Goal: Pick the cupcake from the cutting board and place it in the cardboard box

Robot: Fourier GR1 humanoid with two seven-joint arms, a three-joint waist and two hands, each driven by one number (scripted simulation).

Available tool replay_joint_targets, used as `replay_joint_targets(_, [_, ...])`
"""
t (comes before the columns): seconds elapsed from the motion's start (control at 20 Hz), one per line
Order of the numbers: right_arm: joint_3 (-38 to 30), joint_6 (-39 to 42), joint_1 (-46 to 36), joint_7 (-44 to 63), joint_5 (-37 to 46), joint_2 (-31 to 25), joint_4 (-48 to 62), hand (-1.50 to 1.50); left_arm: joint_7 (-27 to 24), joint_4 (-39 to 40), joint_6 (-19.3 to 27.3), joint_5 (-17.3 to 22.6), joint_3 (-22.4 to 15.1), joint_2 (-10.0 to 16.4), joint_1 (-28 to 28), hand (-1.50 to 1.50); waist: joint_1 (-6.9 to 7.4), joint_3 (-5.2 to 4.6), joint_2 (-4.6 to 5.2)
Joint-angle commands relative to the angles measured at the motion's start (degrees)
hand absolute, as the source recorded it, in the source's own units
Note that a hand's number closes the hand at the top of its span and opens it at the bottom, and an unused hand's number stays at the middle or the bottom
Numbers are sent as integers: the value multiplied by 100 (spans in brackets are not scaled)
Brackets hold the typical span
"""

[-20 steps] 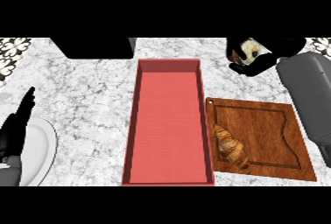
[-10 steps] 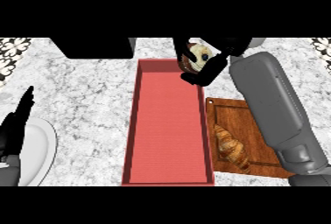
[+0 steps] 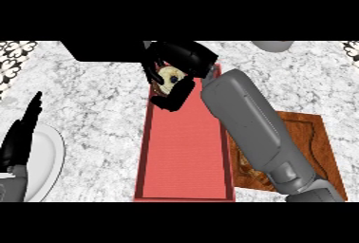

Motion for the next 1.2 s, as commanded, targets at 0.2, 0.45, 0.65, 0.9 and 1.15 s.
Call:
replay_joint_targets(0.2, [1443, -1382, -25, 804, -816, 89, 864, 150, 8, 84, -139, 25, -61, -85, -198, 0, 154, -2, 26])
replay_joint_targets(0.45, [1920, -1351, -260, 870, -1650, 90, 1439, -150, -76, -222, -328, 96, 30, 100, 61, 0, 246, 0, 38])
replay_joint_targets(0.65, [2222, -1574, -381, 576, -2297, 91, 1471, -150, -355, 379, -152, -22, 102, 34, -212, 0, 207, -4, 58])
replay_joint_targets(0.9, [1834, -1991, -364, -292, -2696, 91, 1632, -150, -318, 296, -181, 27, 139, 11, -97, 0, 173, -1, 62])
replay_joint_targets(1.15, [954, -1817, -706, -187, -3393, 91, 1801, -150, -213, 117, -7, -83, 76, -138, -48, 0, 70, 2, 36])
